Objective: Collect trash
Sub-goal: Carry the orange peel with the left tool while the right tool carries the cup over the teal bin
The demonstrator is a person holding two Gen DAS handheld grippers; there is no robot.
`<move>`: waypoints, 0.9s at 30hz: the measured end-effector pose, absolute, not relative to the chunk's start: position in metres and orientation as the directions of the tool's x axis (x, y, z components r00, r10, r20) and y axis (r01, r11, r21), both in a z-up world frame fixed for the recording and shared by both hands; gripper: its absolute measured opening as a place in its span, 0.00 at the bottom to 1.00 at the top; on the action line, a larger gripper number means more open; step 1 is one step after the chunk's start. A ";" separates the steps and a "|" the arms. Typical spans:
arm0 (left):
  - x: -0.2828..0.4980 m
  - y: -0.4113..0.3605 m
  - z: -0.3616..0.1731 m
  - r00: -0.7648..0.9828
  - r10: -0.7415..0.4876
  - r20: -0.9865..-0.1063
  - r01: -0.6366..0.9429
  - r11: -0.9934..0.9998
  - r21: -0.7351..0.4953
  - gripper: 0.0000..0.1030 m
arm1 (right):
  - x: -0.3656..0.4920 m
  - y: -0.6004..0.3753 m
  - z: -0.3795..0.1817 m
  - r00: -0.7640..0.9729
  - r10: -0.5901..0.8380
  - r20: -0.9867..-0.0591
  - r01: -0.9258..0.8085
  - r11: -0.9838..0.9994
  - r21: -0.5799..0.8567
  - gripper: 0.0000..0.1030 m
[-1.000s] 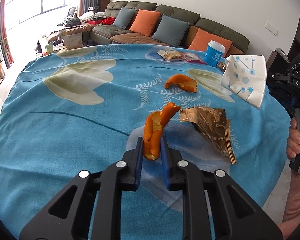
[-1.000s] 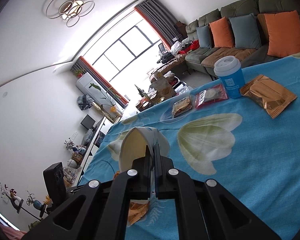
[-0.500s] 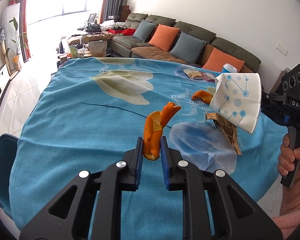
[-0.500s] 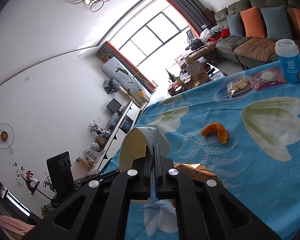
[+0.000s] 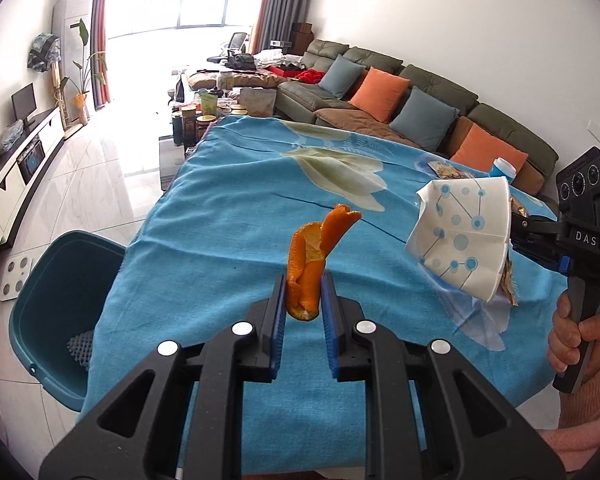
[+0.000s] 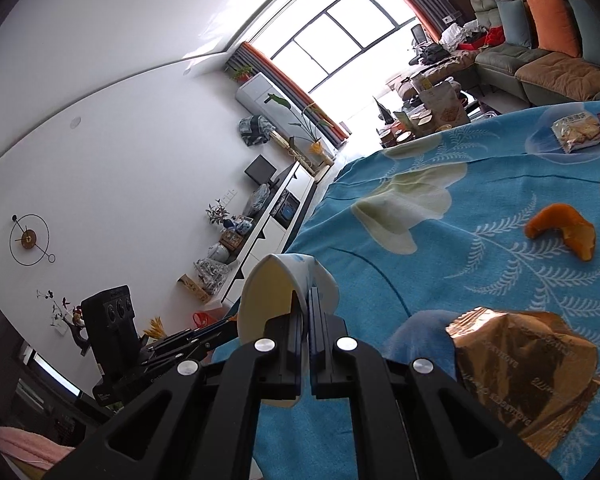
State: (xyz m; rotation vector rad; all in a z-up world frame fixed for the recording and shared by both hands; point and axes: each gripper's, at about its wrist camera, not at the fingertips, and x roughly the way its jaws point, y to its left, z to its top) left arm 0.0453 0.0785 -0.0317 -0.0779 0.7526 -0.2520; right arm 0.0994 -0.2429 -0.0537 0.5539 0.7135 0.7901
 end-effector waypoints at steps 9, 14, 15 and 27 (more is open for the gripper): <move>0.030 0.112 -0.029 0.721 -0.204 -0.663 0.129 0.979 -0.160 0.17 | 0.108 -0.204 -0.056 0.418 0.832 -0.365 -0.470 0.542 0.697 0.02; 0.025 0.133 -0.027 0.734 -0.174 -0.657 0.081 0.982 -0.168 0.17 | 0.114 -0.181 -0.054 0.378 0.849 -0.370 -0.489 0.522 0.699 0.02; 0.024 0.137 -0.027 0.736 -0.167 -0.656 0.071 0.983 -0.171 0.17 | 0.117 -0.176 -0.055 0.369 0.852 -0.371 -0.492 0.518 0.700 0.02; 0.017 0.190 -0.026 0.755 -0.070 -0.652 -0.055 0.984 -0.169 0.17 | 0.129 -0.120 -0.053 0.257 0.890 -0.375 -0.533 0.455 0.714 0.02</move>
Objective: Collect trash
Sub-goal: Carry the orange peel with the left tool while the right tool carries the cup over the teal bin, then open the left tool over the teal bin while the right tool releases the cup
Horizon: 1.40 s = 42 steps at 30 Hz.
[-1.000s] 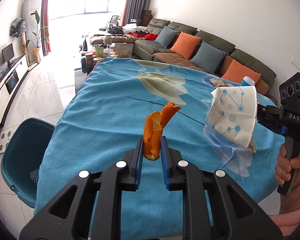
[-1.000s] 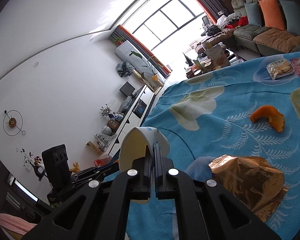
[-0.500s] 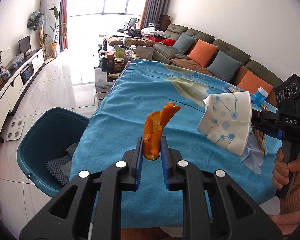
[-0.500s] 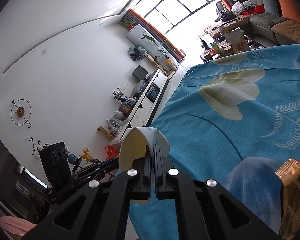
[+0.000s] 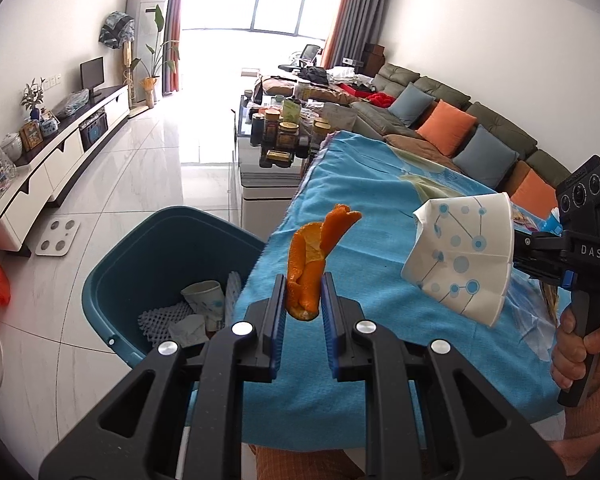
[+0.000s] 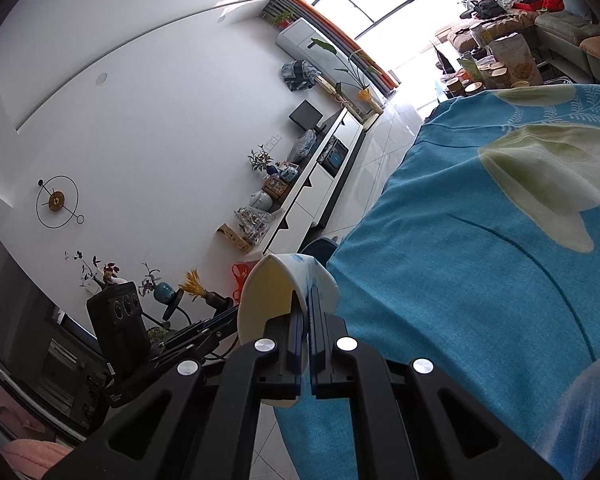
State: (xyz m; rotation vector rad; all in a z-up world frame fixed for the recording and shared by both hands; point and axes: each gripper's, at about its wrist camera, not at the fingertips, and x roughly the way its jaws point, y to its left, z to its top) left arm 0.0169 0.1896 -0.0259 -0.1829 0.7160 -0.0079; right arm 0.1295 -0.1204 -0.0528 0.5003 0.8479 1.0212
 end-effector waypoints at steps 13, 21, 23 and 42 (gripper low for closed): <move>0.008 0.238 -0.030 0.751 0.024 -0.660 -0.173 0.972 -0.161 0.17 | 0.144 -0.076 -0.050 0.190 0.902 -0.387 -0.554 0.424 0.716 0.02; 0.009 0.256 -0.040 0.731 0.059 -0.680 -0.221 0.963 -0.154 0.17 | 0.157 -0.044 -0.045 0.163 0.900 -0.405 -0.565 0.421 0.710 0.02; 0.010 0.260 -0.043 0.724 0.063 -0.687 -0.231 0.960 -0.155 0.17 | 0.160 -0.037 -0.045 0.157 0.899 -0.410 -0.568 0.421 0.707 0.02; 0.037 0.288 -0.078 0.668 0.118 -0.735 -0.322 0.936 -0.143 0.17 | 0.178 0.031 -0.066 0.089 0.879 -0.468 -0.543 0.436 0.718 0.02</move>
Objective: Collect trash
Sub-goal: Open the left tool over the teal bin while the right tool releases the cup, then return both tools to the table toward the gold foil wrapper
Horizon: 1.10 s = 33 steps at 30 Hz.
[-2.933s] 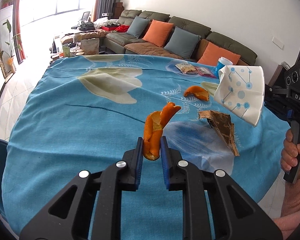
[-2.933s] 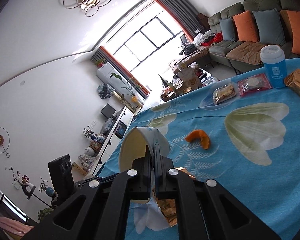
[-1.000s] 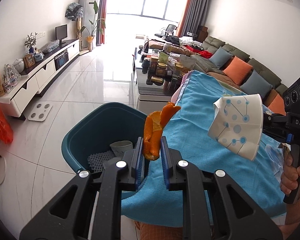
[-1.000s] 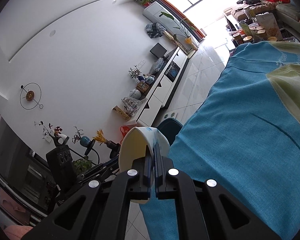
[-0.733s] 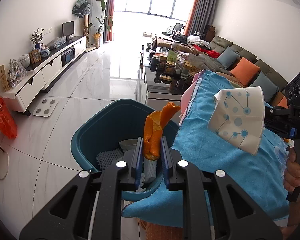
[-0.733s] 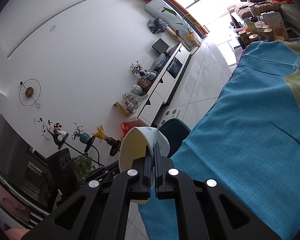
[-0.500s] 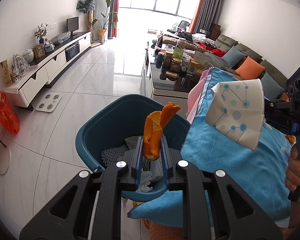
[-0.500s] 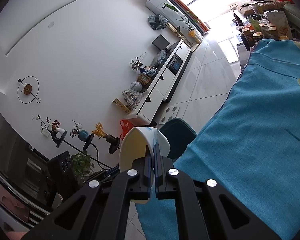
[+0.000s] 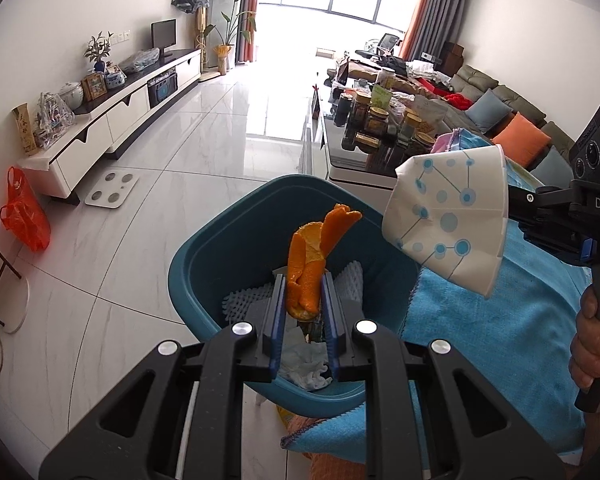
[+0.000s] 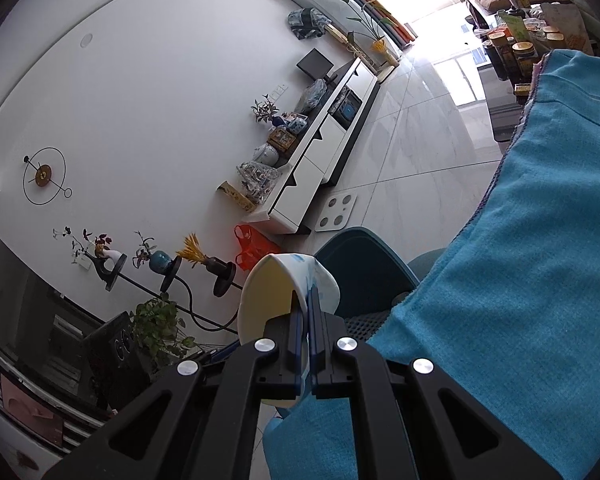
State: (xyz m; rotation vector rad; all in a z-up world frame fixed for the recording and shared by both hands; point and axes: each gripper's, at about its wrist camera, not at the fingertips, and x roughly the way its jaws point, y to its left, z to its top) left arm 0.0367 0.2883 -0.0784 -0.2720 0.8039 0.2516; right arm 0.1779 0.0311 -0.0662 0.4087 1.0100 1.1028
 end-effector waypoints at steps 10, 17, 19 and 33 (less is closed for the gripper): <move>0.062 0.299 -0.120 0.618 0.121 -0.777 -0.364 0.920 -0.146 0.29 | 0.183 0.049 -0.081 0.094 0.822 -0.562 -0.543 0.515 0.663 0.17; 0.063 0.300 -0.127 0.636 0.110 -0.764 -0.361 0.917 -0.169 0.30 | 0.180 0.032 -0.072 0.115 0.831 -0.544 -0.544 0.511 0.665 0.17; 0.059 0.295 -0.122 0.651 0.110 -0.751 -0.353 0.920 -0.170 0.32 | 0.178 0.028 -0.070 0.119 0.835 -0.538 -0.546 0.507 0.666 0.17; 0.025 0.251 -0.072 0.748 0.058 -0.661 -0.237 0.954 -0.185 0.49 | 0.157 -0.011 -0.050 0.183 0.836 -0.518 -0.609 0.510 0.608 0.21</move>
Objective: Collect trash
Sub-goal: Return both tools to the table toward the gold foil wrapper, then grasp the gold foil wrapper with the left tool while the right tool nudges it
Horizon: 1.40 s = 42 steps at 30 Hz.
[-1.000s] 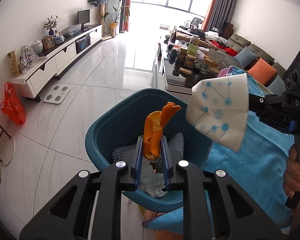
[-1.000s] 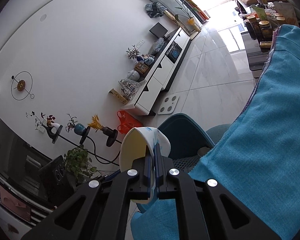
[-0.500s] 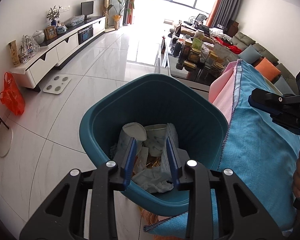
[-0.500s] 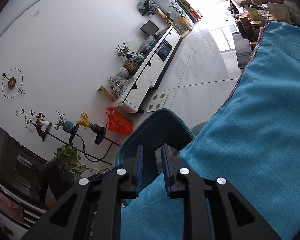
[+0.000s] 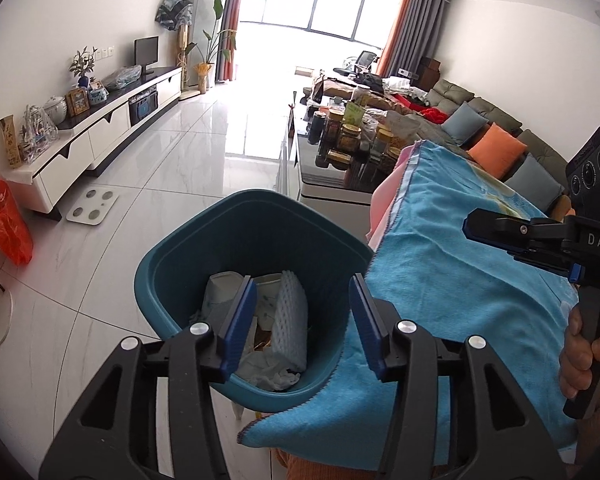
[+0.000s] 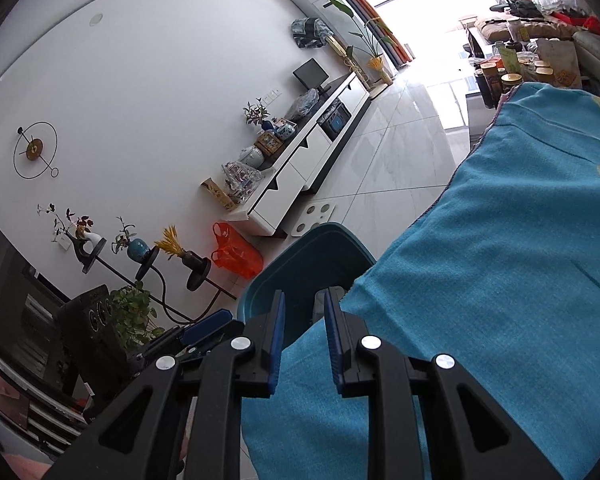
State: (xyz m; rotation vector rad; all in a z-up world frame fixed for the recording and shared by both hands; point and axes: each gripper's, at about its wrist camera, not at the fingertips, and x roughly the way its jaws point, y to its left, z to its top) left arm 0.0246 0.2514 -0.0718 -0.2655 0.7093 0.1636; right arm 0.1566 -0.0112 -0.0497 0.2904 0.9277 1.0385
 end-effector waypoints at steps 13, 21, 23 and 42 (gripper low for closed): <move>0.042 0.148 -0.054 0.765 -0.187 -0.616 0.022 0.964 -0.266 0.60 | 0.128 -0.115 -0.035 0.378 0.766 -0.520 -0.575 0.634 0.517 0.32; 0.058 0.047 -0.056 0.698 -0.373 -0.611 0.251 0.927 -0.280 0.60 | 0.112 -0.201 -0.032 0.520 0.674 -0.525 -0.476 0.739 0.477 0.36; 0.061 0.020 -0.056 0.672 -0.415 -0.613 0.306 0.910 -0.280 0.60 | 0.110 -0.223 -0.032 0.549 0.652 -0.522 -0.443 0.757 0.480 0.36; 0.099 -0.133 -0.080 0.409 -0.599 -0.689 0.526 0.771 -0.358 0.58 | 0.113 -0.343 -0.048 0.686 0.495 -0.533 -0.255 0.850 0.461 0.41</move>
